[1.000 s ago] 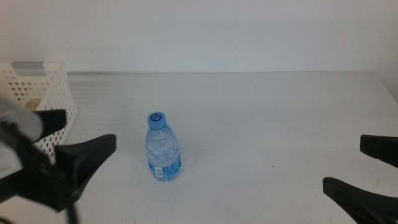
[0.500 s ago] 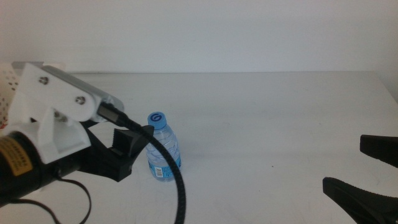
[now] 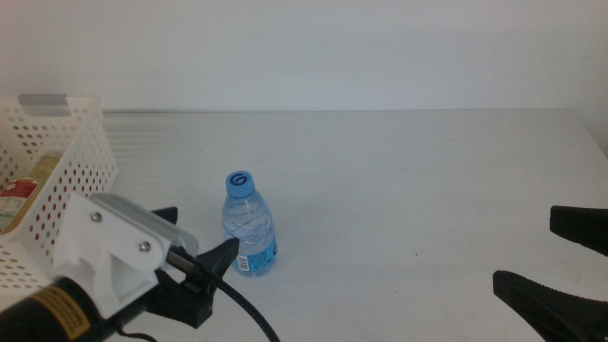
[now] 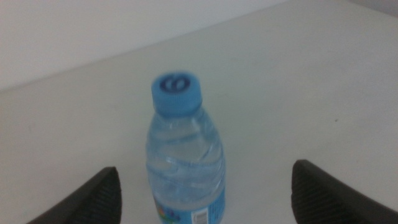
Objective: Use arms to grab the bottles and put them into the dustbin to the left of the table.
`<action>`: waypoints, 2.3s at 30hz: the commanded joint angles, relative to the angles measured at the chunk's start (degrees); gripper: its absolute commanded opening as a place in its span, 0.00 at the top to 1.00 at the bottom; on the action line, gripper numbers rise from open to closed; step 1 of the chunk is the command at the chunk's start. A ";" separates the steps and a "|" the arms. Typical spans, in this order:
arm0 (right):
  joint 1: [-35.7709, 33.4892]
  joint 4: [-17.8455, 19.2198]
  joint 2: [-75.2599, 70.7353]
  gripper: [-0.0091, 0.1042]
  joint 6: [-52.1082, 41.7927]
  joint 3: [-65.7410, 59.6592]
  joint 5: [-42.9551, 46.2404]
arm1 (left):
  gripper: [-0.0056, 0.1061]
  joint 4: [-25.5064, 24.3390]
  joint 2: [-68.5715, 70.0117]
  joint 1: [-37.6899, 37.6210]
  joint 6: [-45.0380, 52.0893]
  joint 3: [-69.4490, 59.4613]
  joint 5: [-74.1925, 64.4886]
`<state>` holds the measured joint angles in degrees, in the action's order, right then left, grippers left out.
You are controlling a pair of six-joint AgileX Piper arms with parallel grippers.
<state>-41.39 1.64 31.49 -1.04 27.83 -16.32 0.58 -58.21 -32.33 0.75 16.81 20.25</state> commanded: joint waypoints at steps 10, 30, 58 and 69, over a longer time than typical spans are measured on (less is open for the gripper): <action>-0.19 0.16 -0.02 0.25 -0.92 1.38 4.28 | 0.14 5.40 -17.08 -0.03 -1.24 -1.07 28.01; -0.19 0.16 -0.02 0.25 -0.92 1.38 4.28 | 0.14 4.16 -38.15 -0.03 -8.36 5.66 44.33; -0.19 0.16 -0.02 0.25 -0.92 1.38 4.28 | 0.95 4.30 -21.22 -0.18 -11.05 11.14 8.61; -0.19 0.16 -0.02 0.25 -0.92 1.38 4.28 | 0.95 2.15 -7.43 4.18 -9.28 25.55 -36.27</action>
<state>-41.39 1.64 31.49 -1.04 27.83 -16.32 3.29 -67.59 -28.76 -8.96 37.71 -15.19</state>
